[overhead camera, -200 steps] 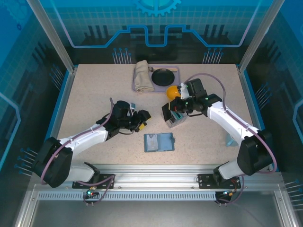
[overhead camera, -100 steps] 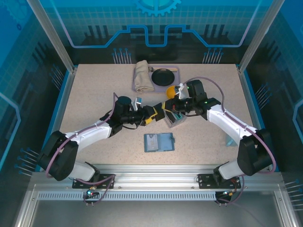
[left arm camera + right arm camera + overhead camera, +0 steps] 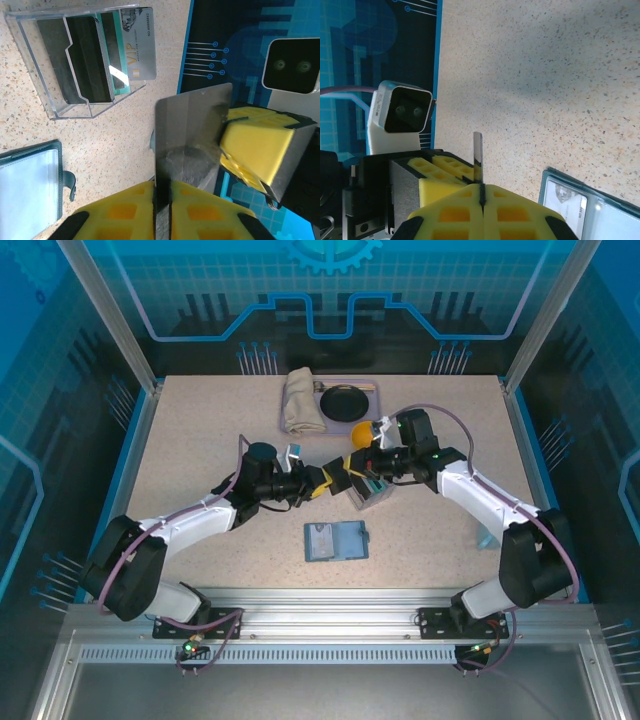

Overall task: Put the credit cards into the card holder
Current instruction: Pick up the credit card from the storage box, then insert the credit card into the card slot.

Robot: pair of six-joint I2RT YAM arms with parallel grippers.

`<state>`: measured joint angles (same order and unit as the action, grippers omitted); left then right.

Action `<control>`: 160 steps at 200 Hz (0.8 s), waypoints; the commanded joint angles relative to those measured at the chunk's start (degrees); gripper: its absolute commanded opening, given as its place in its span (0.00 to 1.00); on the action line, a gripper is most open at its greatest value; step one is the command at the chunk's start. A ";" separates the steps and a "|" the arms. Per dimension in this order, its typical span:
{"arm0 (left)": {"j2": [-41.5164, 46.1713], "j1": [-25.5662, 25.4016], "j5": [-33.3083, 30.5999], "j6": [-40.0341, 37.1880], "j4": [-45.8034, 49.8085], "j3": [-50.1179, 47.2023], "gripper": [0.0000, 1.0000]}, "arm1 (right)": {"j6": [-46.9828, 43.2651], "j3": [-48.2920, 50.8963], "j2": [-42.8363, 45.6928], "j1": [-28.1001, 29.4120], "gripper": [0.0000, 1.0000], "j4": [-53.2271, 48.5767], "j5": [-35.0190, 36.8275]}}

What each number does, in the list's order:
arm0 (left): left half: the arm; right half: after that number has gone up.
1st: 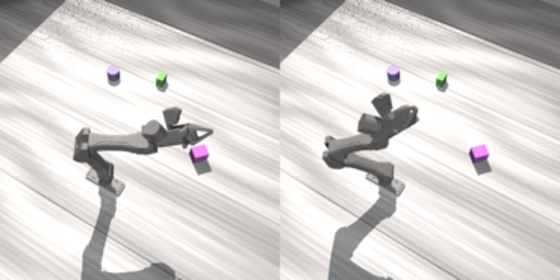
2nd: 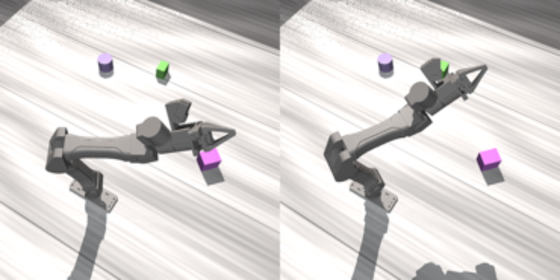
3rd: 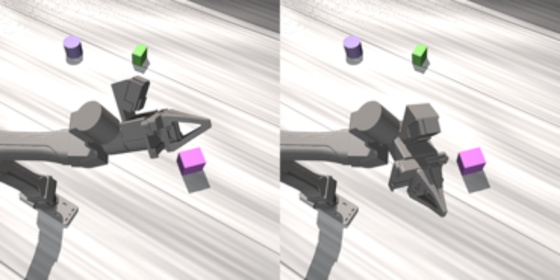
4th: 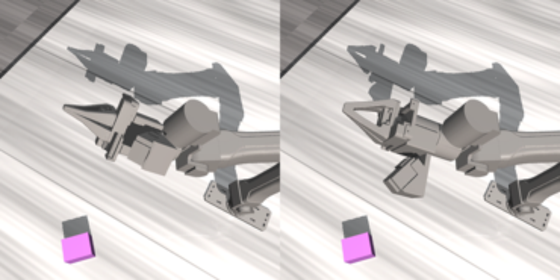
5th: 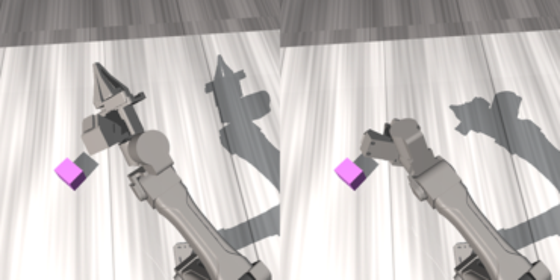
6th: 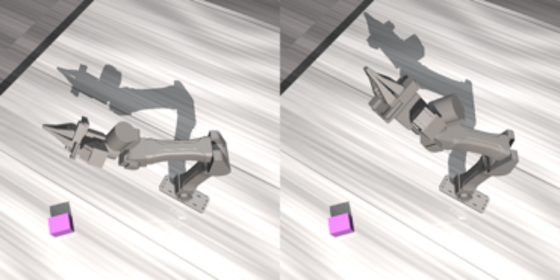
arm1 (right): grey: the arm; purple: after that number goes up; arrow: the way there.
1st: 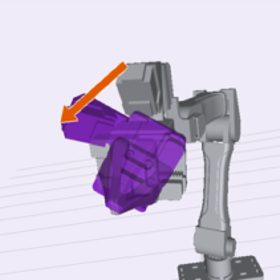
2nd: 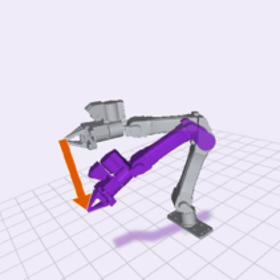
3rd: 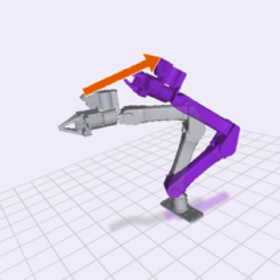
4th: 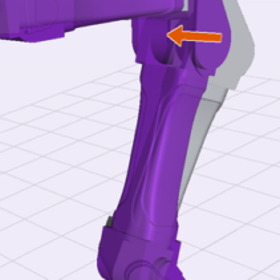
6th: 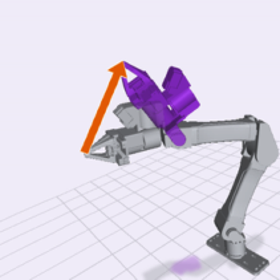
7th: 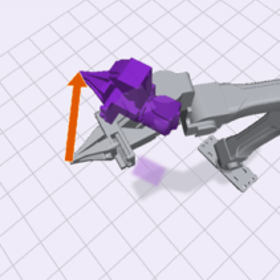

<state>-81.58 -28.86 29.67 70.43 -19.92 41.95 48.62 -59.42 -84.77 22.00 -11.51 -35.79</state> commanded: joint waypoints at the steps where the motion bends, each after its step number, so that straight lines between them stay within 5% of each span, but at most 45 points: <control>1: 1.31 0.21 0.98 -0.57 -2.49 0.22 0.08 | -0.63 1.14 -1.15 -0.03 0.00 0.07 -1.93; 22: 1.58 0.25 0.94 -0.69 -2.43 0.12 0.00 | -0.46 1.40 -1.72 -0.02 0.00 0.52 -2.60; 59: 2.03 0.25 0.72 -0.97 -2.00 -0.19 0.00 | -0.46 1.86 -2.06 -0.03 0.00 0.78 -2.91; 95: 2.97 0.26 -0.24 -2.31 0.86 -0.80 0.00 | -2.43 2.09 -1.12 -0.03 0.11 -1.93 -0.60; 127: 4.93 0.16 -3.13 -8.75 12.54 -1.71 0.00 | -9.25 2.37 -0.07 0.65 0.35 -12.19 9.38; 160: 6.13 -1.11 -5.10 -11.42 13.87 -7.49 0.00 | -13.87 4.30 -1.37 5.25 0.55 -19.79 20.07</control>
<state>-76.73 -28.80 27.11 63.75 -11.38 38.37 39.72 -57.01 -86.17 23.66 -22.50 -24.69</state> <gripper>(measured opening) 0.045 0.508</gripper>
